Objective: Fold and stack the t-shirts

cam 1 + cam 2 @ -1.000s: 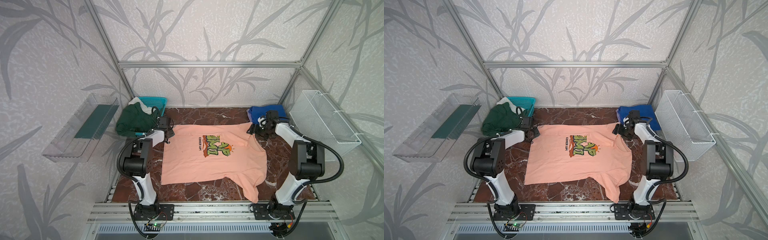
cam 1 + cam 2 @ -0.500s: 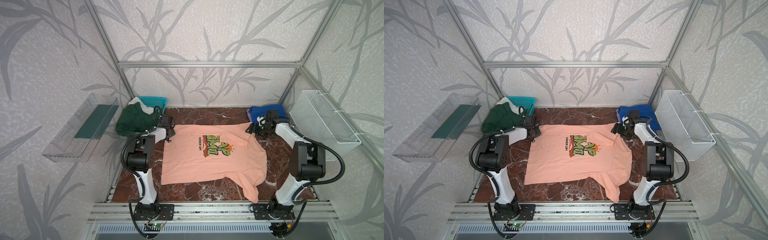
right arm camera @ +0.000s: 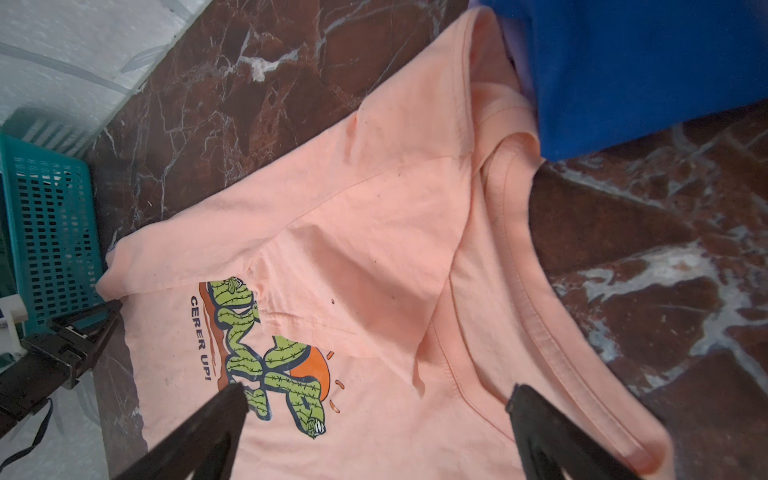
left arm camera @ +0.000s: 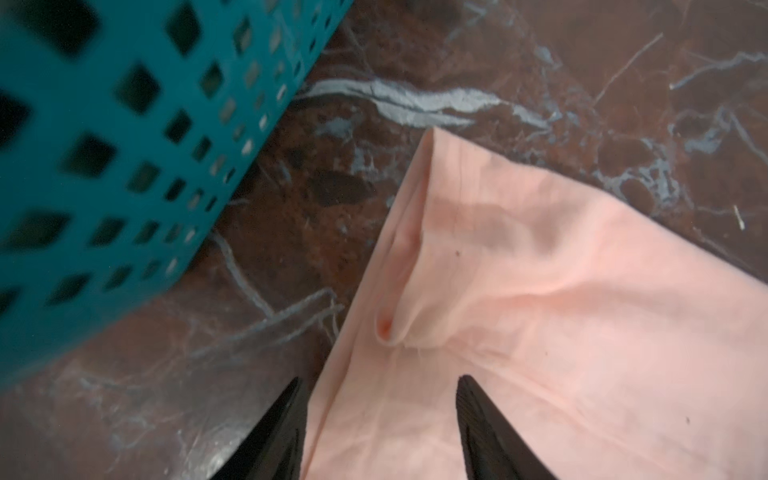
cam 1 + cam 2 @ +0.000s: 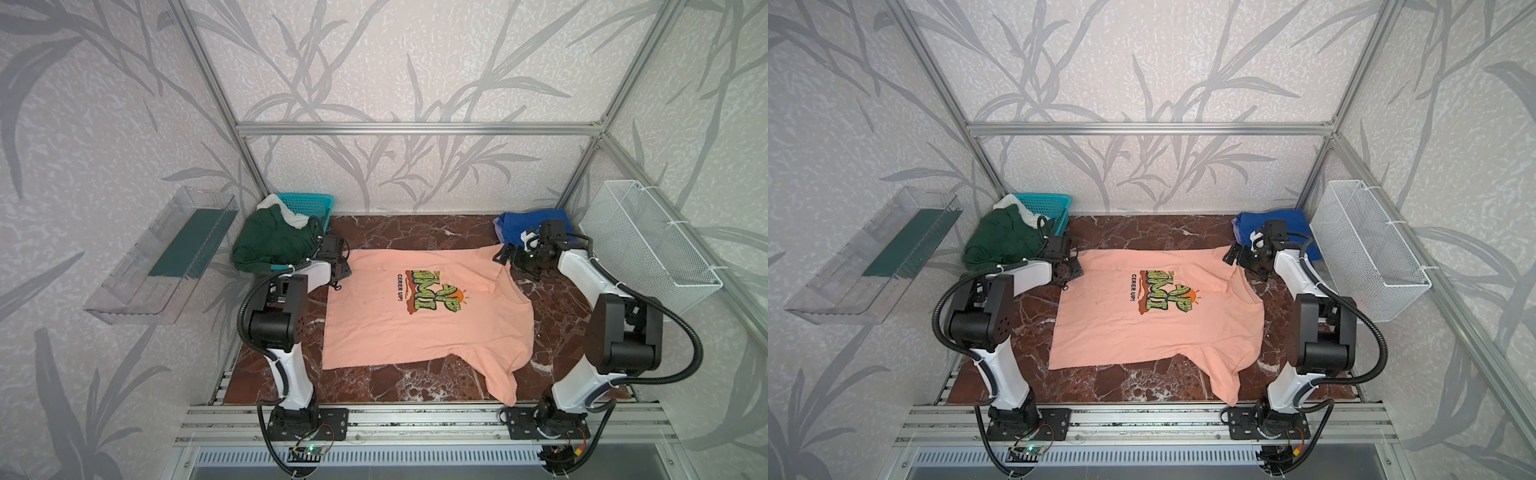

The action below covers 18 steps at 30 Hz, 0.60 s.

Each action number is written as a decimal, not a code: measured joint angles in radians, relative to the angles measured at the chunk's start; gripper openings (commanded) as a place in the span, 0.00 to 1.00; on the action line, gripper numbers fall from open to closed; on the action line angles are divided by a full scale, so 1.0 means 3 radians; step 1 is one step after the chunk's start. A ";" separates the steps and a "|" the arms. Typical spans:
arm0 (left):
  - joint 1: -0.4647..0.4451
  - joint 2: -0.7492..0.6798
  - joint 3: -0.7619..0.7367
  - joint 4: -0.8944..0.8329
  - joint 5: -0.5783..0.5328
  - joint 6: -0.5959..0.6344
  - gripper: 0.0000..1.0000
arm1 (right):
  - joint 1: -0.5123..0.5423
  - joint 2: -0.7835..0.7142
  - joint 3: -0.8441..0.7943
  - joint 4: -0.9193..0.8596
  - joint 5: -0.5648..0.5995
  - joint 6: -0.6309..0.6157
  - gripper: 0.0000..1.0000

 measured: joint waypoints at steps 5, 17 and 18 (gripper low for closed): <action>-0.0009 -0.0197 -0.0136 0.0041 0.0197 0.0027 0.72 | 0.0000 -0.0066 -0.0023 0.0006 -0.0003 0.0048 0.99; -0.0159 -0.1277 -0.0771 0.0240 0.0329 -0.0037 0.76 | 0.0001 -0.0643 -0.0289 -0.0429 0.0235 0.0137 0.99; -0.0175 -0.1366 -0.0846 0.0239 0.0331 -0.0042 0.76 | 0.0001 -0.0727 -0.0331 -0.0478 0.0249 0.0142 0.99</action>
